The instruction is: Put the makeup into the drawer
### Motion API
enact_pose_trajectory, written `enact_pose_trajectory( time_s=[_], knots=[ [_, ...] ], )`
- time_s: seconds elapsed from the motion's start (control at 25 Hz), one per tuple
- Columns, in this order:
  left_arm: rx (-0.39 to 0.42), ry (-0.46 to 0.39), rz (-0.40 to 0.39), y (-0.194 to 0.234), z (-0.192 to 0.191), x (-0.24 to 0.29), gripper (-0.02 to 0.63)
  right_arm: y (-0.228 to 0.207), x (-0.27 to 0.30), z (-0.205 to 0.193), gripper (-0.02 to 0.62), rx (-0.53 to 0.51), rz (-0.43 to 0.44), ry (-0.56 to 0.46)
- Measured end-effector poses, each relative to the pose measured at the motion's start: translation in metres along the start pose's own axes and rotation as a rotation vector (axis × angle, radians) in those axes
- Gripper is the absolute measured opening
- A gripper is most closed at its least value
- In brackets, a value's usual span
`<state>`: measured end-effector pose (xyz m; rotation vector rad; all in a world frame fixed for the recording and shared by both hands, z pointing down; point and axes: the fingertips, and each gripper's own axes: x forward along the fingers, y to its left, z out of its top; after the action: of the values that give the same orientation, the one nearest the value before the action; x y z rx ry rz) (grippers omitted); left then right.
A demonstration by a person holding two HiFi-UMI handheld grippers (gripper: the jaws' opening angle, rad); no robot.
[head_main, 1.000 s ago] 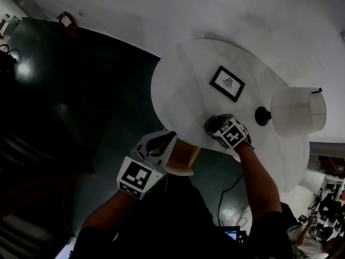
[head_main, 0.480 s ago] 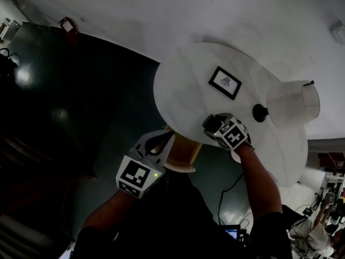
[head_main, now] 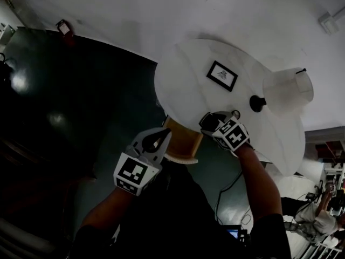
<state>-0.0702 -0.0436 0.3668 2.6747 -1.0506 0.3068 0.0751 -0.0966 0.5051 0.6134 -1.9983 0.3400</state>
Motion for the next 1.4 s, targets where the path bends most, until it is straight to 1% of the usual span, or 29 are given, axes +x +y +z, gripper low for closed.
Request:
enact_pose_trajectory(
  time_s=[0.28,0.44,0.6,0.72,0.96,1.16,1.28,1.4],
  knots=[
    [0.003,-0.004,-0.001,-0.014,0.0,-0.013,0.011,0.033,-0.024,0.005,0.298,-0.029,0.015,-0.008],
    [0.013,-0.001,0.004,-0.026,-0.001,-0.014,0.011,0.051,-0.035,0.007,0.298,-0.049,0.045,-0.022],
    [0.02,0.004,0.019,-0.04,-0.003,-0.013,0.011,0.066,-0.041,-0.003,0.298,-0.073,0.075,-0.022],
    [0.02,0.01,0.04,-0.053,-0.004,-0.012,0.011,0.076,-0.044,-0.017,0.298,-0.109,0.099,0.0],
    [-0.003,0.008,0.107,-0.066,-0.014,-0.009,0.011,0.091,-0.042,-0.032,0.298,-0.144,0.158,0.002],
    [0.004,0.0,0.157,-0.069,-0.009,-0.003,0.011,0.098,-0.035,-0.04,0.298,-0.203,0.2,0.027],
    [-0.002,-0.004,0.172,-0.065,-0.012,-0.006,0.011,0.105,-0.022,-0.039,0.298,-0.22,0.21,0.041],
    [-0.007,-0.001,0.168,-0.058,-0.016,-0.008,0.011,0.112,-0.005,-0.036,0.298,-0.254,0.211,0.062]
  ],
)
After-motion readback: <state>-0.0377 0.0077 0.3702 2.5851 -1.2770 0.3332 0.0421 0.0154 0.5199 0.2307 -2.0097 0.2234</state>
